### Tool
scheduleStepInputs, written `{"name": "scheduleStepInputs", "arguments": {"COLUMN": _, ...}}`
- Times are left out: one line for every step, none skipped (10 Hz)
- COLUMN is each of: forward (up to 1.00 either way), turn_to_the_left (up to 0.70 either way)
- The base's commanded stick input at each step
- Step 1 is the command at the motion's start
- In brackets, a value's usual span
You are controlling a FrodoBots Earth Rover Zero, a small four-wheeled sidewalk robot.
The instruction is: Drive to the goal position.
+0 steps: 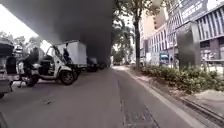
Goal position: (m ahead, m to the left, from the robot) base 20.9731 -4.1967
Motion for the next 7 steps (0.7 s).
{"name": "scheduleStepInputs", "arguments": {"forward": 0.45, "turn_to_the_left": 0.15}}
{"name": "scheduleStepInputs", "arguments": {"forward": 0.45, "turn_to_the_left": 0.23}}
{"name": "scheduleStepInputs", "arguments": {"forward": 0.45, "turn_to_the_left": 0.27}}
{"name": "scheduleStepInputs", "arguments": {"forward": 0.45, "turn_to_the_left": 0.14}}
{"name": "scheduleStepInputs", "arguments": {"forward": 0.45, "turn_to_the_left": 0.0}}
{"name": "scheduleStepInputs", "arguments": {"forward": 0.45, "turn_to_the_left": 0.0}}
{"name": "scheduleStepInputs", "arguments": {"forward": 0.45, "turn_to_the_left": 0.0}}
